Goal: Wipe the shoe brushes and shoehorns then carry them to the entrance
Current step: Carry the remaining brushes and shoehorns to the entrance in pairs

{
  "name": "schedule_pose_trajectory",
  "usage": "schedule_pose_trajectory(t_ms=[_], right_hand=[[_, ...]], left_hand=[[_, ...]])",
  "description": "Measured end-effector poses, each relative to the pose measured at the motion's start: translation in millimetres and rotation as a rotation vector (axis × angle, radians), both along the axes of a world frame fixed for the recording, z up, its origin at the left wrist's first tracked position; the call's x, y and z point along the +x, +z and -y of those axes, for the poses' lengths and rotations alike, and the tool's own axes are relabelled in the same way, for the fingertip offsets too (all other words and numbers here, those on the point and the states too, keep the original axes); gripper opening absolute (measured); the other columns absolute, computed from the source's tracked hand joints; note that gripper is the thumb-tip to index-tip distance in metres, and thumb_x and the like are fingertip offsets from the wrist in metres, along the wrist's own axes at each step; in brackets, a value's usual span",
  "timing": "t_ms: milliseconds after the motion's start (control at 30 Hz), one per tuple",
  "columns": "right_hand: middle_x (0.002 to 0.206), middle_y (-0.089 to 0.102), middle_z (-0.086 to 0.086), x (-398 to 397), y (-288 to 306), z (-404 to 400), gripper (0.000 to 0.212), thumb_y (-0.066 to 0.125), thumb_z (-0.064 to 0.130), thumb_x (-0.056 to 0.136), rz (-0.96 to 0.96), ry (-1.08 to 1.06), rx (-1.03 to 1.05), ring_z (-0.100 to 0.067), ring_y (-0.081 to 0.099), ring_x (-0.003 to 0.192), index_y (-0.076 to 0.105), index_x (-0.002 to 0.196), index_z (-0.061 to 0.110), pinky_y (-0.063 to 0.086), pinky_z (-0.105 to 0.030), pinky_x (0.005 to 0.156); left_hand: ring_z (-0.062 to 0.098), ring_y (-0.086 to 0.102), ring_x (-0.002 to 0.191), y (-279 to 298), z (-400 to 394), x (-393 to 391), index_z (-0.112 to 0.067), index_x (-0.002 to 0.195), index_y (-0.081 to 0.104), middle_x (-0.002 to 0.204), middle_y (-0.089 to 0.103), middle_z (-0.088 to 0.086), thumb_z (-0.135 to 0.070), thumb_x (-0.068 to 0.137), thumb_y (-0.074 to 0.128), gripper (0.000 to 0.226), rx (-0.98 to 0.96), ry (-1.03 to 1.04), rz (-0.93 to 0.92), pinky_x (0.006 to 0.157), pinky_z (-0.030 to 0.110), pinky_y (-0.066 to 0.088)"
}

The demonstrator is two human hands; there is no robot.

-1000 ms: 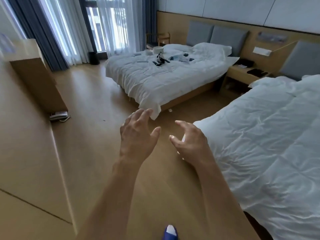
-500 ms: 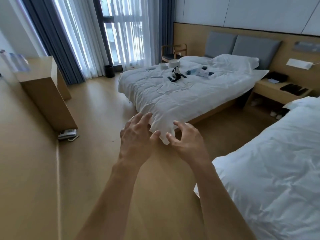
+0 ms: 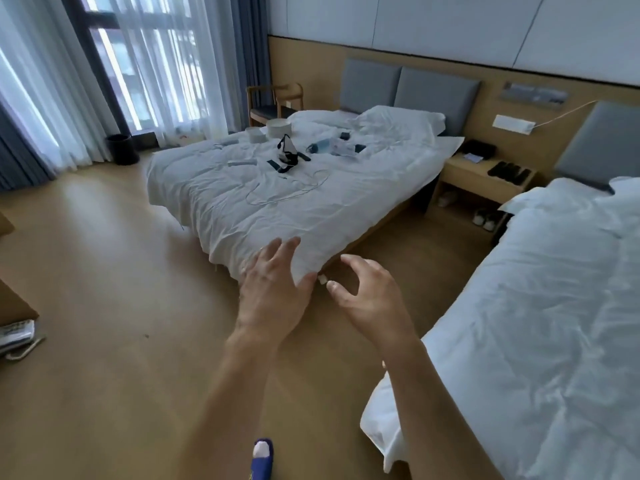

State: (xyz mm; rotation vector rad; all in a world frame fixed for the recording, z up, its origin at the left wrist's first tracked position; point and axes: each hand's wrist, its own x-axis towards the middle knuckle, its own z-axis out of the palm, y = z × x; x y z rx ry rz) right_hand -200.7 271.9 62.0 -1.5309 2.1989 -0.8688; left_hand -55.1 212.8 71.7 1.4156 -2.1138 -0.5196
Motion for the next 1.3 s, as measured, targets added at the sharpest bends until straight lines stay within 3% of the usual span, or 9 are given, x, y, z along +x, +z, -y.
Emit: schedule_pose_trajectory(t_ms=[333,600,900,1300], right_hand=[[0.154,0.044,0.004,-62,7,134,0.058,0.061,0.049,0.094,0.002,-0.384,-0.016,-0.017,0.041,0.141,0.045,0.147,0.032,0.041,-0.04,0.114],[0.158,0.039,0.003,-116,-11,188,0.059,0.062,0.046,0.095,0.039,-0.548,0.044,-0.017,0.036,0.145,0.043,0.149,0.031,0.037,-0.041,0.117],[0.158,0.038,0.005,-225,-37,272,0.06,0.06,0.046,0.095,0.068,-0.553,0.056,-0.017,0.033,0.146,0.04,0.15,0.034,0.036,-0.045,0.118],[0.157,0.04,0.005,-404,-19,354,0.059,0.06,0.043,0.096,0.045,-0.525,0.037,-0.016,0.033,0.146,0.04,0.15,0.032,0.033,-0.045,0.119]], left_hand=[[0.021,0.027,0.146,15,181,-84,-0.039,0.15,0.029,0.158,0.029,-0.007,-0.05,0.094,0.053,0.061,-0.019,-0.309,0.095,0.121,0.046,0.018],[0.021,0.034,0.141,-4,258,-160,-0.034,0.15,0.034,0.155,0.035,-0.005,-0.048,0.095,0.054,0.06,0.017,-0.492,0.109,0.117,0.043,0.023],[0.02,0.035,0.14,-25,337,-272,-0.035,0.148,0.035,0.153,0.037,-0.005,-0.048,0.094,0.054,0.059,-0.006,-0.539,0.127,0.115,0.042,0.024],[0.02,0.034,0.142,-8,417,-460,-0.035,0.148,0.035,0.155,0.036,-0.005,-0.049,0.095,0.052,0.057,-0.028,-0.547,0.148,0.117,0.044,0.022]])
